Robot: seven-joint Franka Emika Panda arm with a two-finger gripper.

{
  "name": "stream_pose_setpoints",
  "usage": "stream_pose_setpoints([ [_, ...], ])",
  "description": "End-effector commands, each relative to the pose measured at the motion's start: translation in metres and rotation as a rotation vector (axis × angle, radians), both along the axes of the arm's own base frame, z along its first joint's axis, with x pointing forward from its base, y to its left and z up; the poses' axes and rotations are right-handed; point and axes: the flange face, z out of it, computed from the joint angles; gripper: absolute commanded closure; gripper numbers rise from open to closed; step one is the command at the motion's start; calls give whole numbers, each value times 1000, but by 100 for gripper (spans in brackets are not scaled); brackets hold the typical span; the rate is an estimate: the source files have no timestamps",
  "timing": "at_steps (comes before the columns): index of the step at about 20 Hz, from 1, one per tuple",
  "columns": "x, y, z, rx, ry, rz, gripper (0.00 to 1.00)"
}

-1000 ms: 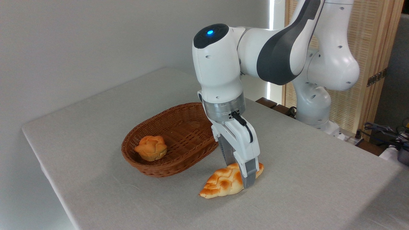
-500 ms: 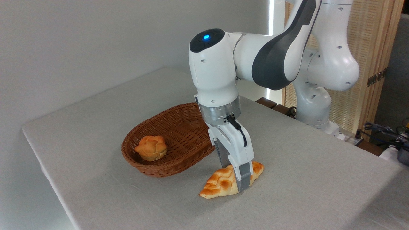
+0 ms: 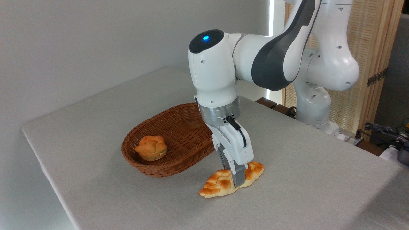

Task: Put bread into the basket
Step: 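Lift the braided roll and carry it over the wicker basket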

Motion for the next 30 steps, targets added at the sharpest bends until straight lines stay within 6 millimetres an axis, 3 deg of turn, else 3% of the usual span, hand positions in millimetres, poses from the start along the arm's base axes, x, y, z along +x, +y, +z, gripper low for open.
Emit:
stream_pose_setpoints([
  [1, 3, 4, 3, 10, -18, -7, 69],
  [5, 14, 8, 56, -20, 7, 28, 69],
  [8, 20, -2, 97, -121, 21, 105, 68],
  [10, 20, -18, 114, -152, 38, 162, 68],
  [12, 20, -61, 117, -165, 51, 200, 67],
  [16, 3, -167, 106, -93, 122, 194, 67],
  [19, -17, -210, 81, -58, 167, 113, 63],
  [20, -22, -221, 68, -49, 177, 91, 57],
  [21, -21, -226, 57, -51, 164, 83, 53],
  [22, -22, -230, 48, -56, 140, 75, 42],
  [23, -23, -234, 40, -60, 123, 68, 18],
  [25, -19, -235, 36, -69, 96, 68, 0],
  [30, -19, -236, 36, -71, 95, 66, 0],
])
